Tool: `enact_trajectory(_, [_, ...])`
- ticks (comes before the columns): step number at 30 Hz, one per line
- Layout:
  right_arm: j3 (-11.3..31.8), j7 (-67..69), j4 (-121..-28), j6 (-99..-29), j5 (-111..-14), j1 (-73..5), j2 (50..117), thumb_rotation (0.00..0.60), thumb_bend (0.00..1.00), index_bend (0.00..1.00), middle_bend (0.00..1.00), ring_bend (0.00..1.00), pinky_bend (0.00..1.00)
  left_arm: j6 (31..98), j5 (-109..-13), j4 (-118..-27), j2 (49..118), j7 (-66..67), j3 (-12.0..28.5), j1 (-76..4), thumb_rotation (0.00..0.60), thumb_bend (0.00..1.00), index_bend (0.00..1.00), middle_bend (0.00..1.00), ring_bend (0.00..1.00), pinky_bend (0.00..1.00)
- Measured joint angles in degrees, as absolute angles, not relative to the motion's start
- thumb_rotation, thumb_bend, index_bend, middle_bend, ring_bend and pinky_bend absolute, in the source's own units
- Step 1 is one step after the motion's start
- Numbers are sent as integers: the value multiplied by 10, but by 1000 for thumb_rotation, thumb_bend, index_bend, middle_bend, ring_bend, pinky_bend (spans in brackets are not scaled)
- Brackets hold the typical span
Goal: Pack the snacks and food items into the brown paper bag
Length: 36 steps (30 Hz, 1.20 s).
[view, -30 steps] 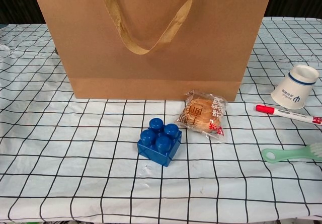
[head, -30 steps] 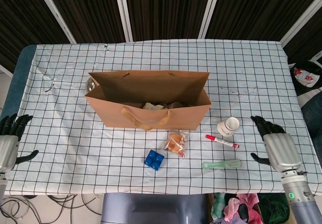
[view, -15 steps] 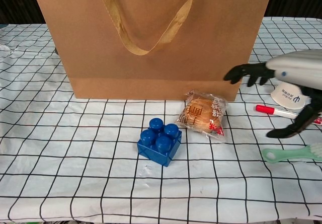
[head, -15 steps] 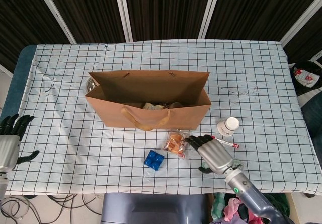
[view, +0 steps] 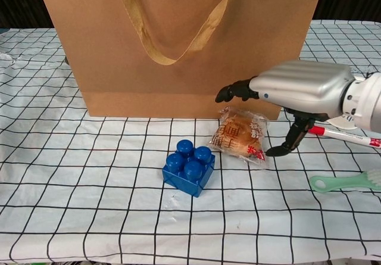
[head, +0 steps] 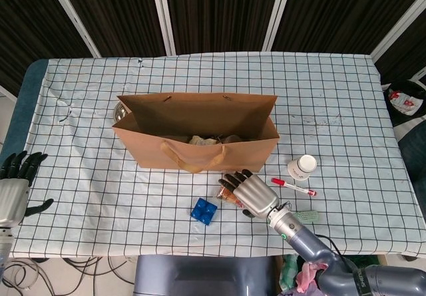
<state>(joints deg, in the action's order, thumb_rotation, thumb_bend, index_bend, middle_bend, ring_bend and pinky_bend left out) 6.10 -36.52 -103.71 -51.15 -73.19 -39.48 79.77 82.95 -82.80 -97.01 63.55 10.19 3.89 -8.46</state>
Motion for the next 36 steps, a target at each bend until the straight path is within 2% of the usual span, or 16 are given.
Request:
enact_trajectory(20, [49,-401,-942,-475,-709,-460,865,600,140,158,159,193,216,832,-825,-971,641,113,40,-84,600,76,139,111,0,23])
enact_trajectory(28, [45,-407,-921,-476,-708,-473,881,600,170,228,210,227,215,832,-825,-972,640,114,39,-83,600,76,145,111,0,23])
enact_trajectory(36, [39,-411,-915,-490,-711,-477,886,600,279,350,341,353,228,830,-826,-973,638,116,37,-83,600,77,149,111,0,23])
